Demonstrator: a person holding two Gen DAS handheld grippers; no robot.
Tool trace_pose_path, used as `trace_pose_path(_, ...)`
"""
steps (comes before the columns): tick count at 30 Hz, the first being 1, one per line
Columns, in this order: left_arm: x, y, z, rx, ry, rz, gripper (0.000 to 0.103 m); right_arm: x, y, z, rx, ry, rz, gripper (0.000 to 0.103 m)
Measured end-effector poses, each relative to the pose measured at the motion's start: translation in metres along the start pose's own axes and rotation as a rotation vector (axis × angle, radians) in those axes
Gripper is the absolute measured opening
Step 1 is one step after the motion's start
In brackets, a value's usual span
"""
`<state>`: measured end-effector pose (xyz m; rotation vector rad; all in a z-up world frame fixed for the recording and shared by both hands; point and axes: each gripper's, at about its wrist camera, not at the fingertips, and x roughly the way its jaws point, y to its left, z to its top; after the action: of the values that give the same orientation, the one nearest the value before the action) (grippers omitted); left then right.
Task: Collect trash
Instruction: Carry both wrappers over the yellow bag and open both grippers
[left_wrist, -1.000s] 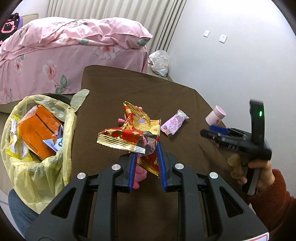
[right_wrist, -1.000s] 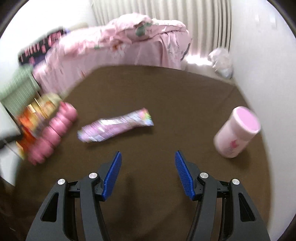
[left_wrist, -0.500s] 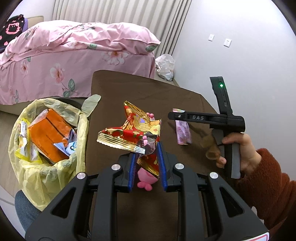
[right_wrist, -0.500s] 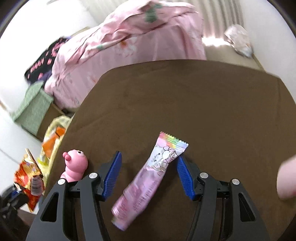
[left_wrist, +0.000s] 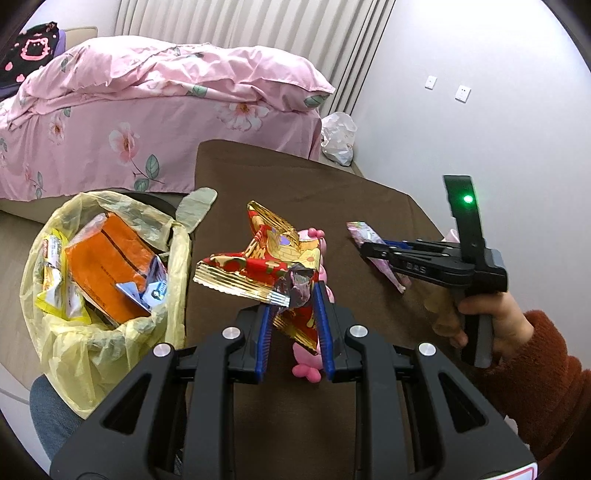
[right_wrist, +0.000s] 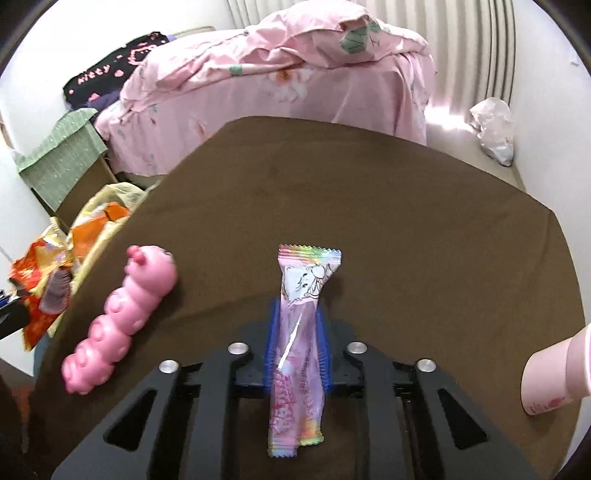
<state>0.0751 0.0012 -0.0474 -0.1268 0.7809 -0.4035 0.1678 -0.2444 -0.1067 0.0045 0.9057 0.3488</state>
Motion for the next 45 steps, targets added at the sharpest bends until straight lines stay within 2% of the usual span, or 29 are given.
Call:
trace_pose_path(9, -0.019, 0.015, 0.014, 0.019, -0.069, 0.094, 0.02, -0.07, 0.048, 0.04, -0.073, -0.22, 0.111, 0.013)
trace_pose_path(12, -0.025, 0.028, 0.02, 0.015, -0.085, 0.125, 0.02, -0.085, 0.067, 0.048, -0.115, -0.248, 0.139, 0.013)
trace_pose_path(14, -0.036, 0.043, 0.027, 0.009, -0.125, 0.176, 0.02, -0.092, 0.083, 0.054, -0.143, -0.26, 0.159, 0.013)
trace_pose_path(16, -0.045, 0.061, 0.036, -0.022, -0.17, 0.215, 0.02, -0.097, 0.098, 0.065, -0.179, -0.272, 0.181, 0.013)
trace_pose_path(20, -0.061, 0.119, 0.049, -0.175, -0.211, 0.264, 0.02, -0.098, 0.127, 0.084, -0.232, -0.292, 0.212, 0.013)
trace_pose_path(23, -0.055, 0.14, 0.044, -0.23, -0.198, 0.248, 0.02, -0.088, 0.14, 0.092, -0.244, -0.276, 0.239, 0.013)
trace_pose_path(25, -0.042, 0.147, 0.037, -0.25, -0.168, 0.212, 0.02, -0.077, 0.15, 0.098, -0.254, -0.254, 0.253, 0.013)
trace_pose_path(28, -0.007, 0.153, 0.022, -0.255, -0.071, 0.162, 0.02, -0.06, 0.162, 0.102, -0.273, -0.221, 0.266, 0.013)
trace_pose_path(31, 0.021, 0.161, 0.006, -0.261, 0.023, 0.193, 0.02, -0.042, 0.172, 0.106, -0.287, -0.186, 0.279, 0.013)
trace_pose_path(33, 0.033, 0.171, -0.003, -0.281, 0.069, 0.244, 0.021, -0.031, 0.179, 0.108, -0.298, -0.162, 0.286, 0.013)
trace_pose_path(36, 0.033, 0.18, -0.009, -0.311, 0.061, 0.261, 0.021, -0.01, 0.189, 0.11, -0.305, -0.113, 0.307, 0.013)
trace_pose_path(38, 0.029, 0.179, -0.009, -0.317, 0.046, 0.27, 0.026, 0.01, 0.2, 0.11, -0.308, -0.067, 0.325, 0.013)
trace_pose_path(45, 0.013, 0.17, -0.007, -0.309, 0.015, 0.256, 0.029, 0.058, 0.23, 0.1, -0.325, 0.03, 0.362, 0.013)
